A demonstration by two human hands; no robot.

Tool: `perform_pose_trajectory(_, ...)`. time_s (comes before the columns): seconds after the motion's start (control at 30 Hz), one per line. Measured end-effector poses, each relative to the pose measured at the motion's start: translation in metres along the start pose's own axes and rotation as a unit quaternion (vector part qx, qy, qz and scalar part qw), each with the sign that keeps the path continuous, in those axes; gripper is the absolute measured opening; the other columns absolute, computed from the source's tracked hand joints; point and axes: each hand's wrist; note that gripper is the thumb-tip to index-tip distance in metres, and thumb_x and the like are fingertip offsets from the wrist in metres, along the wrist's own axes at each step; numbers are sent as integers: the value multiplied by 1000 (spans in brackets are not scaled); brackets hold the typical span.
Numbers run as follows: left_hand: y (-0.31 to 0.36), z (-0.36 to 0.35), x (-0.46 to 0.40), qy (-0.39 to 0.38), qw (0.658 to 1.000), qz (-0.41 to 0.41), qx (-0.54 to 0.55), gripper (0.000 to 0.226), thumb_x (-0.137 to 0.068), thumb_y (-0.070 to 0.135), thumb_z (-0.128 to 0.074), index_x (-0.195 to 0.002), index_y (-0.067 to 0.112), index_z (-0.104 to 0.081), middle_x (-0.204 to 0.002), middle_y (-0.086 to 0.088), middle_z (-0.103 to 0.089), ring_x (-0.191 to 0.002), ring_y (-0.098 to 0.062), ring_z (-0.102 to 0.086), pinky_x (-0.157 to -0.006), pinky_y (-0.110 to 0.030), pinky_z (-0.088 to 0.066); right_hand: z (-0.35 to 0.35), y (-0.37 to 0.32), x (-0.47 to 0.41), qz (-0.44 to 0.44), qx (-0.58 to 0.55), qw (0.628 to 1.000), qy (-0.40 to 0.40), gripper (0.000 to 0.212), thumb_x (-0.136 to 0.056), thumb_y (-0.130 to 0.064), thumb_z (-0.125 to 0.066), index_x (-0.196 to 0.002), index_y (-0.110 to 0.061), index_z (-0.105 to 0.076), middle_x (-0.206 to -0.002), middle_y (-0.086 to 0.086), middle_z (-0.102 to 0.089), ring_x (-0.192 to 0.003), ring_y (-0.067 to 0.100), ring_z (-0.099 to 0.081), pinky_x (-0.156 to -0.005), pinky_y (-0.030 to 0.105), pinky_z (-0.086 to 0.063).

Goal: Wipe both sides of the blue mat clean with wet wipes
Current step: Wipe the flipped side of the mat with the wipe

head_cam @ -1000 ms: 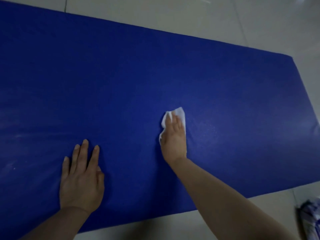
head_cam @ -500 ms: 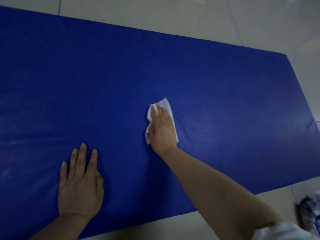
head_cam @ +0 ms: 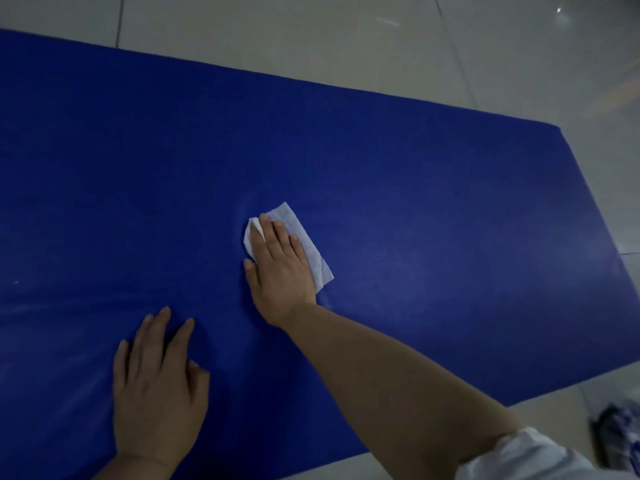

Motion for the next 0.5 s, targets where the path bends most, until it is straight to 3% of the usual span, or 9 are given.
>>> perform_pose_trajectory(0.07, 2, 6, -24, 30, 999, -14, 31, 31, -80, -2, -61, -111, -1, -65, -137, -24, -43, -125, -44, -40, -108, -64, -26, -1, 0, 0, 0, -6, 1000, 6, 58, -102, -34, -28, -153, -18, -3, -161, -3, 0, -147, 13, 6, -115, 26, 13)
perform_pose_trajectory(0.13, -1, 16, -63, 45, 998, 3, 40, 33, -79, -8, -62, -112, -2, -64, -139, -25, -41, -126, -45, -37, -103, -67, -32, -2, 0, 1, 0, -9, 1000, 9, 58, -102, -34, -29, -153, -18, -4, -161, -3, -1, -147, 13, 6, -116, 26, 13)
perform_pose_trajectory(0.23, -26, 18, -124, 64, 997, 42, 4, 40, -92, 7, -52, -131, 0, -51, -149, -24, -30, -137, -42, -25, -110, -64, -23, -3, 1, 1, -2, -13, 1000, 12, 58, -102, -33, -30, -153, -18, -6, -161, -3, -2, -147, 13, 5, -116, 26, 12)
perform_pose_trajectory(0.33, -58, 6, -151, 38, 998, 35, -31, 51, -96, 24, -37, -143, 4, -35, -154, -26, -20, -140, -44, -17, -111, -65, -17, -4, 1, 0, -4, -7, 1000, 16, 58, -102, -33, -30, -153, -18, -8, -161, -3, -4, -147, 14, 3, -117, 28, 10)
perform_pose_trajectory(0.5, -60, 0, -147, 6, 998, 54, -38, 53, -101, 26, -35, -150, 12, -22, -159, -17, -9, -146, -35, -7, -114, -62, -15, -4, -2, 2, -12, -3, 1000, 18, 59, -99, -37, -22, -153, -17, -10, -160, -2, -7, -147, 15, 0, -119, 30, 6)
Point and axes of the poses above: each hand's wrist, its own x-axis away from the middle knuckle, its own z-axis out of the back of the hand, y = z × x
